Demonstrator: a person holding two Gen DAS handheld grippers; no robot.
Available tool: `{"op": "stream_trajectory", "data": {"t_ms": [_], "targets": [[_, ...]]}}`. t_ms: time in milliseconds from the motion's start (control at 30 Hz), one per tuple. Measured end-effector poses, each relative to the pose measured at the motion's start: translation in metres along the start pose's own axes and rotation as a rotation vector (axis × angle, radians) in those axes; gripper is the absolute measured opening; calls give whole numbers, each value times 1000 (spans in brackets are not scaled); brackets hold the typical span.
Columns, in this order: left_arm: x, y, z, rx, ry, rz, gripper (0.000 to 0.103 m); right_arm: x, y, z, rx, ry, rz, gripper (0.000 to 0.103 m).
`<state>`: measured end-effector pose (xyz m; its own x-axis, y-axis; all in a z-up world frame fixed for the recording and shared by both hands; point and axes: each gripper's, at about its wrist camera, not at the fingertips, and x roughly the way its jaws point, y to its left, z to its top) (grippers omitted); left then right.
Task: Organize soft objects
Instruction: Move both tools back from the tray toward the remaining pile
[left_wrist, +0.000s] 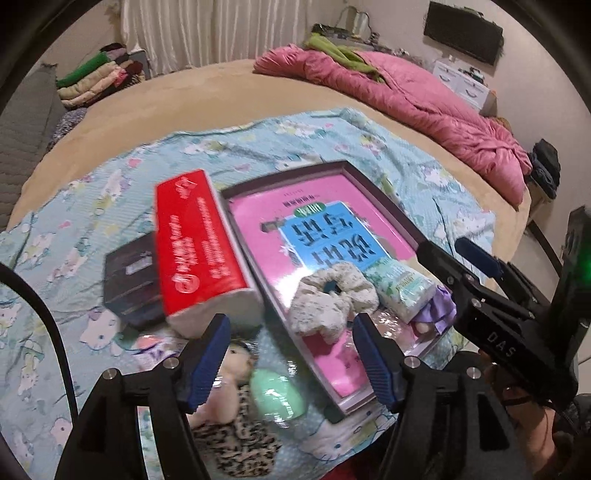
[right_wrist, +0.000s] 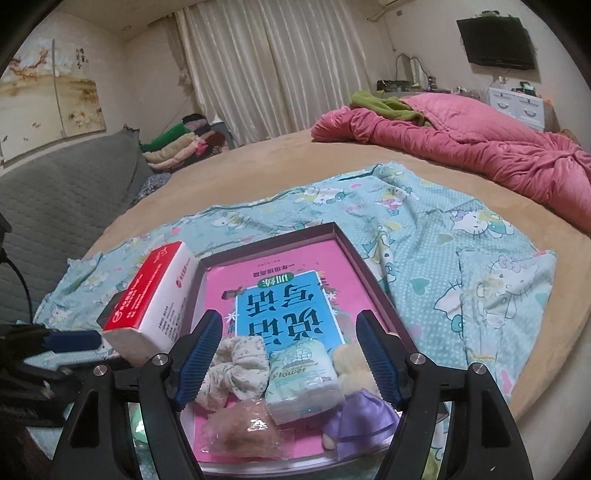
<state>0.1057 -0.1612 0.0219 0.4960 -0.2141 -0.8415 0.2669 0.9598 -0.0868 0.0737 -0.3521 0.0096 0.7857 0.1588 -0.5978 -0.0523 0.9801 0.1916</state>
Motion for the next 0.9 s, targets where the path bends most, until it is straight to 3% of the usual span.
{"op": "stream_trajectory", "data": {"t_ms": [500,900], "targets": [[-40,46,-4,-79,-56,45,68,-27,27,15,-2,-37,55,77],[-78,82,-17,-123,-98,124,68,-47,70,21,-59,-12,188,77]]}}
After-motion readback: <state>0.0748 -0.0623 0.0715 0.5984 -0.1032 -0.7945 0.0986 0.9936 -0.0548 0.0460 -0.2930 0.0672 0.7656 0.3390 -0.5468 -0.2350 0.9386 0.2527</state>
